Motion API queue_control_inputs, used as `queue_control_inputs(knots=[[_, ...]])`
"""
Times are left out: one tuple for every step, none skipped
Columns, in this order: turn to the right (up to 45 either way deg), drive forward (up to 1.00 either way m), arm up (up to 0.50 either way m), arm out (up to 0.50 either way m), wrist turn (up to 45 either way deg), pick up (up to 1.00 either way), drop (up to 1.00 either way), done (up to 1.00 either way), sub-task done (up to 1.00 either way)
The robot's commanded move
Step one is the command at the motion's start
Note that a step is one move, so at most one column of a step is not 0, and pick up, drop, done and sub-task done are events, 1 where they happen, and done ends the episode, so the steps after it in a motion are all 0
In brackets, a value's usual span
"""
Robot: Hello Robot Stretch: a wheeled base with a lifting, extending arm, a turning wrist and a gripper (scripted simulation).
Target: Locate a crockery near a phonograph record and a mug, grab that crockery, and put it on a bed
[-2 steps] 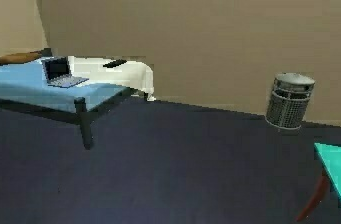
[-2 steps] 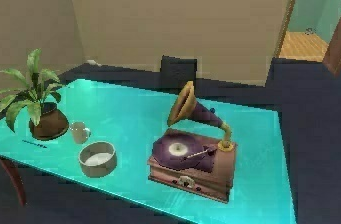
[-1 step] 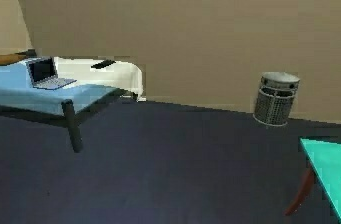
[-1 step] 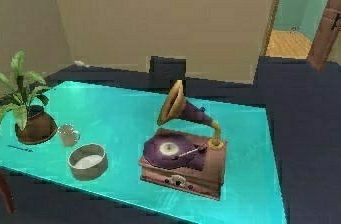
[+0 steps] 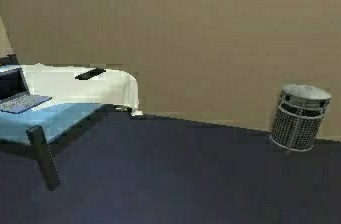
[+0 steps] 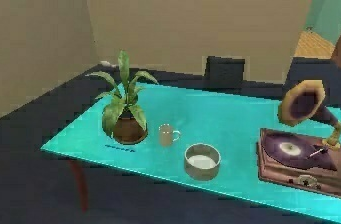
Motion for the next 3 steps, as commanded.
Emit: queue_control_inputs(knots=[[15.0,0.00,0.00,0.00,0.0,0.00,0.00,0.00,0.00],[0.0,0.55,0.00,0.00,0.0,0.00,0.00,0.00,0.00],[45.0,0.00,0.00,0.00,0.0,0.00,0.00,0.00,0.00]])
